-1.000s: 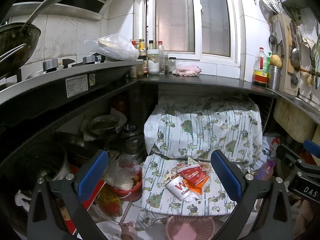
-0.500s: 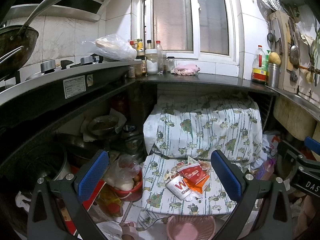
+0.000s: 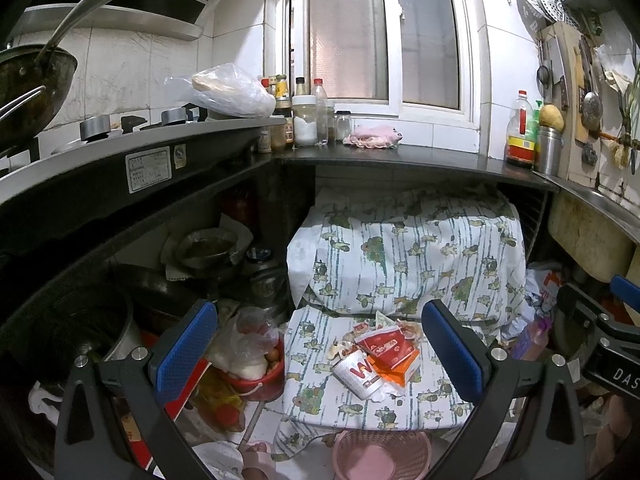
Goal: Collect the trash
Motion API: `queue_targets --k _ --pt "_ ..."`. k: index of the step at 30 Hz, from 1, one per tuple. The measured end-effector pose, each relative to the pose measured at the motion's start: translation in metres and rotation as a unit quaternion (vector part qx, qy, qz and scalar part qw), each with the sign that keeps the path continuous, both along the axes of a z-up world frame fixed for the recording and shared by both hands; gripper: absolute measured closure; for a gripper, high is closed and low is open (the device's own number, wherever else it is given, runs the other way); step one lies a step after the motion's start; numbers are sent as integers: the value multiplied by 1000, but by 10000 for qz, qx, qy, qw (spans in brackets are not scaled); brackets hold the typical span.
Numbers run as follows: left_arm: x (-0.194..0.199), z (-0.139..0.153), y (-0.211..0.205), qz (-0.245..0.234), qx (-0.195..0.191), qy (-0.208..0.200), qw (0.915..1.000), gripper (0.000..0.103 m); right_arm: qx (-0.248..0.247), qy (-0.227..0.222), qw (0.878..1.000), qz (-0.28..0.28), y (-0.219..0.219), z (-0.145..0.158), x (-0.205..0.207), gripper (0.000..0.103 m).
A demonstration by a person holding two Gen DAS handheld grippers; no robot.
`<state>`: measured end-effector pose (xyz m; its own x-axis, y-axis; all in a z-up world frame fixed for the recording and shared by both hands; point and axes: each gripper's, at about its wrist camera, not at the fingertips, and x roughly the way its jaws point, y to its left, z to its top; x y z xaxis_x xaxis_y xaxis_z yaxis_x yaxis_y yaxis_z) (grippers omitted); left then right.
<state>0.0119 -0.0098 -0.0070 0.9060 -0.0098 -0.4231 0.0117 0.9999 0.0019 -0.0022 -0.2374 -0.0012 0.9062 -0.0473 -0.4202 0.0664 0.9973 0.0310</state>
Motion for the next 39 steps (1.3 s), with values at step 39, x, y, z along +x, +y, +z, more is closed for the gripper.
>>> queue_targets --k 39 --pt "252 -217 -26 -496 -322 2725 9603 28 57 298 9993 235 -48 -147 184 0"
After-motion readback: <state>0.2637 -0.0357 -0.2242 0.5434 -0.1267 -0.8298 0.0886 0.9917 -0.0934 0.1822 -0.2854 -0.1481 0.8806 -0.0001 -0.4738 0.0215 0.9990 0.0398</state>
